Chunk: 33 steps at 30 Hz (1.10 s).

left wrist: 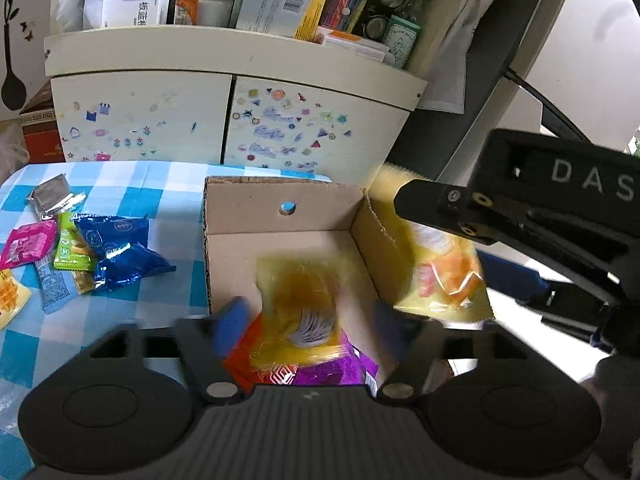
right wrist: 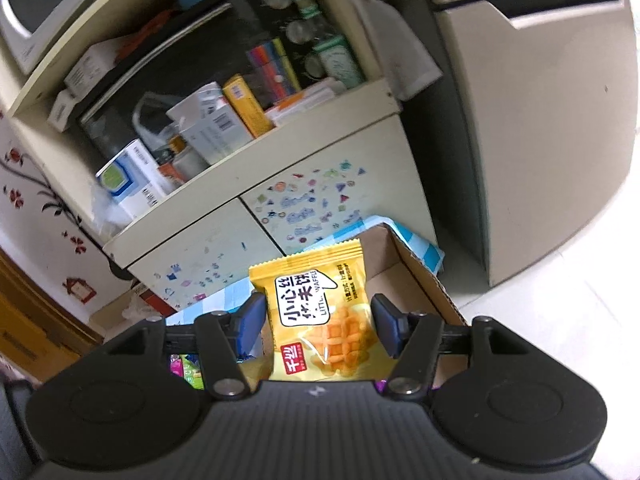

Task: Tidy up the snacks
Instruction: 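Open both tools to drop the yellow waffle packets into the box, then move both tools back over the remaining snacks on the table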

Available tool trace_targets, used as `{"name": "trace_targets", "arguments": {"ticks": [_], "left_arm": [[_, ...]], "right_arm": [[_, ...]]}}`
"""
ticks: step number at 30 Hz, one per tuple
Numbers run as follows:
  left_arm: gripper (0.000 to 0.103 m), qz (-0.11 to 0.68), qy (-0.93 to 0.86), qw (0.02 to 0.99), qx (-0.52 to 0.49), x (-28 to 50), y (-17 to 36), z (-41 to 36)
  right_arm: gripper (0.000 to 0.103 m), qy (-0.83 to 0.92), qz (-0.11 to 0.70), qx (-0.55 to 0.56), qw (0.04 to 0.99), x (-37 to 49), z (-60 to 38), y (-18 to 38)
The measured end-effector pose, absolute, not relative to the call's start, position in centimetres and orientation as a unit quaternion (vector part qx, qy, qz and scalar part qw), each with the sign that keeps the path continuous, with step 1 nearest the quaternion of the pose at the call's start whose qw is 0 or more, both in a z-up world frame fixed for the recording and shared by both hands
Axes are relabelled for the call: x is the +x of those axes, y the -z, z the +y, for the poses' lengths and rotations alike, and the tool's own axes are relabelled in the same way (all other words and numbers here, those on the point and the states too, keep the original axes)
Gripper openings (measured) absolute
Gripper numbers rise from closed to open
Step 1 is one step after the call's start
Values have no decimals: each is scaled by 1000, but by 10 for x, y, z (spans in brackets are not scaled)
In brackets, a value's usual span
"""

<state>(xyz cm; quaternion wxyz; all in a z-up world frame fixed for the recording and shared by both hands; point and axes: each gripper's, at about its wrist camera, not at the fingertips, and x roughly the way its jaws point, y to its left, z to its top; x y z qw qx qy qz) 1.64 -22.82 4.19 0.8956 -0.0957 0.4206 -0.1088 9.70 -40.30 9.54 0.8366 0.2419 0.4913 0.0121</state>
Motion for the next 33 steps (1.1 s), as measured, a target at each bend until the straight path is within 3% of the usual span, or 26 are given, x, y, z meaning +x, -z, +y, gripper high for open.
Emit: {"name": "trace_targets", "arguments": {"ticks": [3, 22, 33], "left_arm": [[92, 405, 112, 902, -101, 15, -48, -223], [95, 401, 81, 906, -106, 10, -57, -147], [95, 399, 15, 909, -116, 6, -56, -67]], "right_arm": [[74, -6, 489, 263, 832, 97, -408, -94], [74, -52, 484, 302, 820, 99, -398, -88], [74, -91, 495, 271, 820, 101, -370, -86]]}}
